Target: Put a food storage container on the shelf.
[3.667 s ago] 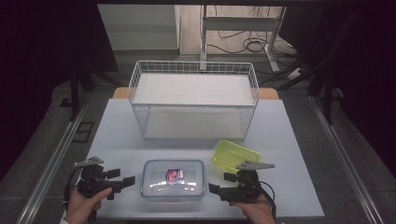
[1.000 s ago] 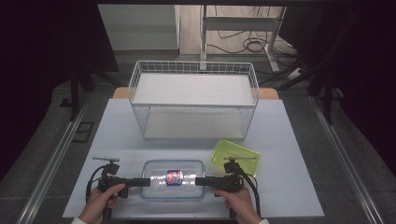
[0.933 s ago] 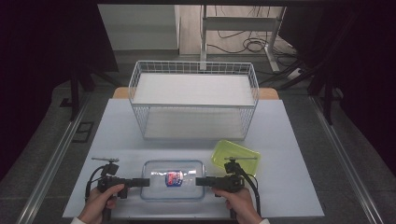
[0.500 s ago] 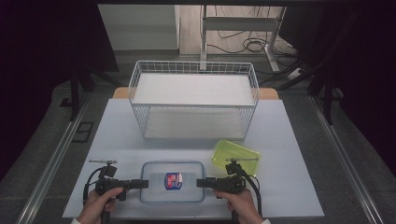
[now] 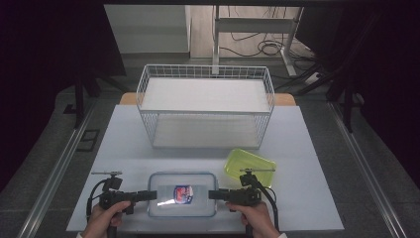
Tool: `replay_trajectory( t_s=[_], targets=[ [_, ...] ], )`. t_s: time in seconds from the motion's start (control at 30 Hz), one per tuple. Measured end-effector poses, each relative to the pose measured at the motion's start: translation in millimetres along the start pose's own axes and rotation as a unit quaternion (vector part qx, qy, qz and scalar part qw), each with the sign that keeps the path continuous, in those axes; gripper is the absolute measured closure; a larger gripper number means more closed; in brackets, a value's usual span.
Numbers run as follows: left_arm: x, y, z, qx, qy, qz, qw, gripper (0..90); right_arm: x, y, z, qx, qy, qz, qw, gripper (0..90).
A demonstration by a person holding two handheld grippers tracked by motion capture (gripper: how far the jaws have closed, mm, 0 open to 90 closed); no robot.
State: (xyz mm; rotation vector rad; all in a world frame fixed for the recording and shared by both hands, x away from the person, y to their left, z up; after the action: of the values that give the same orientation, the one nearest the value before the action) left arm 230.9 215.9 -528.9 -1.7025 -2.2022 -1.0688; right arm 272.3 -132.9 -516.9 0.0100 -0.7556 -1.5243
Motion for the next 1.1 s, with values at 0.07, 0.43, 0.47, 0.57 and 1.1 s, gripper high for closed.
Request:
replay_trajectory(
  t_s=[0.07, 0.43, 0.47, 0.57, 1.1],
  targets=[
    [0.3, 0.2, -0.5, -0.003, 0.001, 0.000, 1.0000, 52.4, 0.1, -0.3, 0.3, 0.000, 0.000, -0.001, 1.0000, 50.8],
    [6.9, 2.3, -6.6, -0.014, 0.001, -0.012, 0.9998, 53.9, 1.7, -2.4, 2.0, 0.000, 0.009, -0.008, 0.9999, 51.6],
    [6.9, 2.3, -6.6, -0.014, 0.001, -0.012, 0.9998, 53.9, 1.7, -2.4, 2.0, 0.000, 0.009, -0.008, 0.9999, 51.6],
    [9.0, 3.1, -10.0, -0.019, 0.000, -0.016, 0.9997, 53.9, 3.9, -0.8, 5.4, 0.007, 0.008, -0.011, 0.9999, 51.7],
    [12.1, 15.0, -37.6, -0.053, -0.010, -0.027, 0.9982, 53.8, 30.1, 6.2, 26.6, 0.048, -0.002, -0.034, 0.9982, 51.7]
  ],
)
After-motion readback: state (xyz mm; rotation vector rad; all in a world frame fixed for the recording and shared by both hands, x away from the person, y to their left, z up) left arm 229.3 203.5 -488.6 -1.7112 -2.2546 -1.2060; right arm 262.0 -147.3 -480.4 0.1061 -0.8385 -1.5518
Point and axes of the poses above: each handheld gripper's, and its own axes: x roughly backward along the jaws, y roughly out of its top, z roughly to its left, the point moved 3 cm from there along -x, roughly forward along the jaws, and after that the axes turned 5 degrees about y, right-handed, at the moved point
